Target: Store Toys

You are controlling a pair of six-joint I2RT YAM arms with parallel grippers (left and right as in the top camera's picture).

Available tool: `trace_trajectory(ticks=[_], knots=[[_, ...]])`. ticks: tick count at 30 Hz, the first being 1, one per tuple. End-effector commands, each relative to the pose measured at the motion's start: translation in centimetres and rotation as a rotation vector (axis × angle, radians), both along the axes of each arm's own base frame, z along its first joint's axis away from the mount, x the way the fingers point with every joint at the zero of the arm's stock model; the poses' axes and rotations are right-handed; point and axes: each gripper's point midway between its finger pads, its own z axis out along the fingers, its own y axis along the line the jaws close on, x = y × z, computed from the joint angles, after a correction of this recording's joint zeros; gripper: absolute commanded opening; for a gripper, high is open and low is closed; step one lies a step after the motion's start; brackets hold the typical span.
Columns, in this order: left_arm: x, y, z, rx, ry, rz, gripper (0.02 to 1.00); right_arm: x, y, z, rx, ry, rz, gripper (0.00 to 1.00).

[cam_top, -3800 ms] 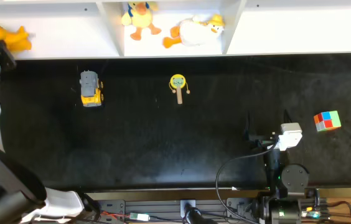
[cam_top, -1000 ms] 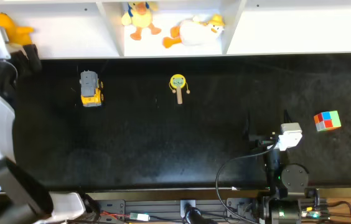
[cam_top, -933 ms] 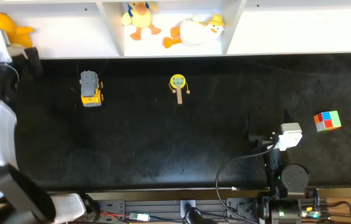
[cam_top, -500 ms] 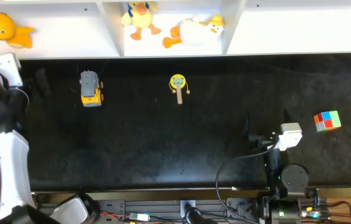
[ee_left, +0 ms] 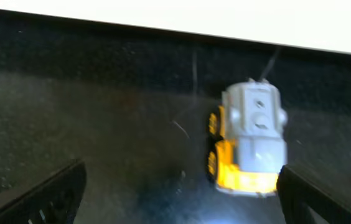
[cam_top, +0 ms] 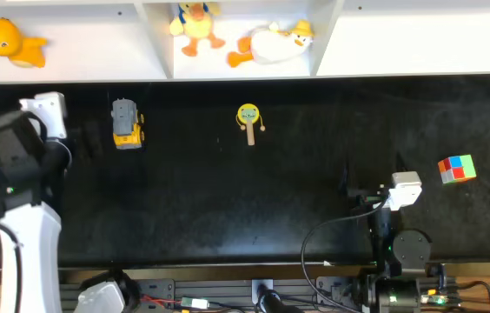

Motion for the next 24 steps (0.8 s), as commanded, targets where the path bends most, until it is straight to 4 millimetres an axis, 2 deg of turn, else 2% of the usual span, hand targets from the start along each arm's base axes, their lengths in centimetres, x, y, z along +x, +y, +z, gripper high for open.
trace_trajectory(ticks=[1, 9, 16, 24], knots=[[-1.2, -2.0, 0.2, -0.008, -0.020, -0.030, 1.000, 0.0, 0.0, -0.4, -0.003, 0.003, 0.001, 0.996], [-2.7, -5.2, -1.4, -0.040, 0.040, -0.102, 1.000, 0.0, 0.0, -0.4, -0.003, 0.003, 0.001, 0.996], [-3.8, -6.7, -2.8, -0.057, 0.118, -0.148, 0.996, 0.0, 0.0, -0.4, -0.003, 0.003, 0.001, 0.996], [-3.5, -7.8, -4.8, -0.101, 0.190, -0.148, 0.993, 0.0, 0.0, -0.4, -0.003, 0.003, 0.001, 0.996]])
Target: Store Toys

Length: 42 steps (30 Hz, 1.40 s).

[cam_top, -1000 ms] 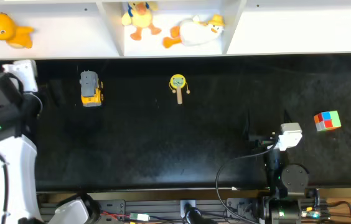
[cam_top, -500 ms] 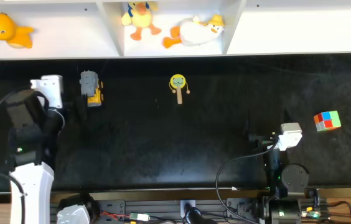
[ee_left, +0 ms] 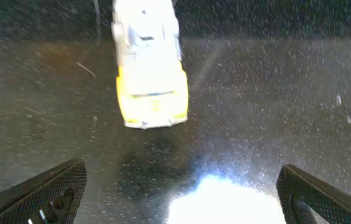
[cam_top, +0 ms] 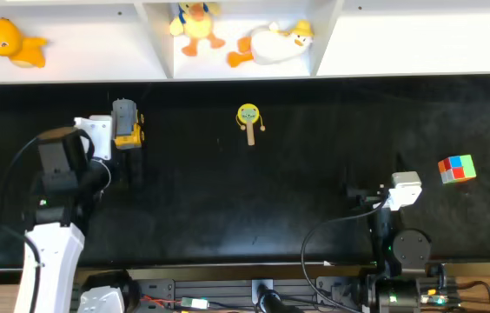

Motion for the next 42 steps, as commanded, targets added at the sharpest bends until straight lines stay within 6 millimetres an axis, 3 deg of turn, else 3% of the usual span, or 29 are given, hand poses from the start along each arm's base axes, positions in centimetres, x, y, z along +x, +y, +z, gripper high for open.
trace_trajectory(ticks=[1, 11, 42], knots=[[0.3, -0.1, -1.7, -0.032, 0.053, 0.034, 0.993, 0.0, 0.0, -0.4, -0.003, 0.002, 0.002, 0.996], [3.2, 0.1, -1.8, -0.048, -0.015, 0.056, 0.991, 0.0, 0.0, -0.4, -0.003, 0.002, 0.002, 0.996], [6.8, 1.7, -4.5, -0.010, -0.040, 0.118, 0.961, 0.0, 0.0, -0.4, -0.003, 0.002, 0.002, 0.996]])
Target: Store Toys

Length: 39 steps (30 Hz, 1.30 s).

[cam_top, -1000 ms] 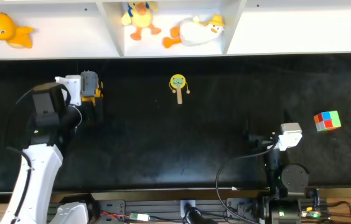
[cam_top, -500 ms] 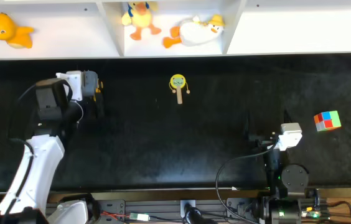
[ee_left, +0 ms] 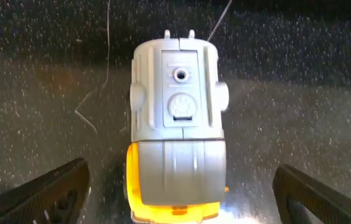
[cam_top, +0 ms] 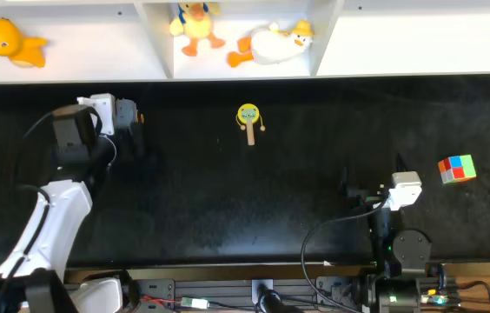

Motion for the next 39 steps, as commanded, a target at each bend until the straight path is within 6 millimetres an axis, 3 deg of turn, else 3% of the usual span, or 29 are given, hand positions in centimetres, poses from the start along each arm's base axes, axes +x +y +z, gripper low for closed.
trace_trajectory(ticks=[1, 11, 18, 39], knots=[[0.25, 0.21, -0.76, 0.006, 0.008, 0.017, 0.961, 0.03, 0.01, -0.43, -0.003, 0.003, 0.002, 0.996], [0.95, 0.38, -0.88, 0.012, -0.011, 0.020, 0.932, 0.03, 0.01, -0.43, -0.003, 0.003, 0.002, 0.996], [0.98, 0.70, -0.89, 0.027, -0.011, 0.031, 0.833, 0.03, 0.01, -0.43, -0.003, 0.003, 0.002, 0.996], [0.56, 0.49, -1.39, 0.064, 0.011, -0.029, 0.779, 0.03, 0.01, -0.43, -0.003, 0.003, 0.002, 0.993]])
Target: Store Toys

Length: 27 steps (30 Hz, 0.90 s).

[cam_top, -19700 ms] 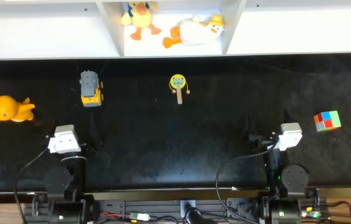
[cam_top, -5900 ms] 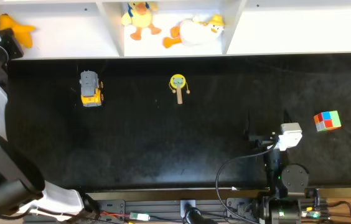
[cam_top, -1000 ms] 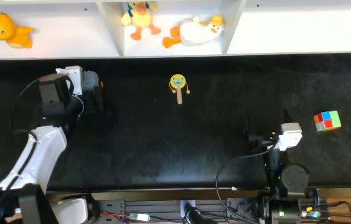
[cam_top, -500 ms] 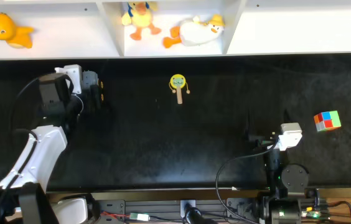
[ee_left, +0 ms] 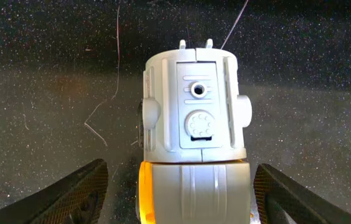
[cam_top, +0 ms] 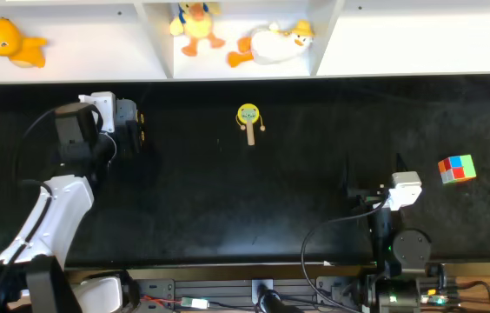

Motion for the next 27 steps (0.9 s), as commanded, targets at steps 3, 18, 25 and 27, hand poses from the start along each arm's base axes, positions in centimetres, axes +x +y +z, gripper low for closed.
trace_trajectory(ticks=[3, 18, 25, 27], knots=[[-0.3, -0.2, -1.1, 0.011, 0.032, -0.027, 0.779, 0.0, 0.0, -0.4, -0.003, 0.002, 0.001, 0.996], [0.2, -0.4, -1.3, 0.000, 0.031, -0.036, 0.709, 0.0, 0.0, -0.4, -0.003, 0.002, 0.001, 0.996], [1.1, -1.1, -0.4, 0.004, -0.002, -0.057, 0.540, 0.0, 0.0, -0.4, -0.003, 0.002, 0.001, 0.996], [1.2, -1.4, -0.3, 0.004, -0.006, -0.065, 0.503, 0.0, 0.0, -0.4, -0.003, 0.002, 0.001, 0.996]])
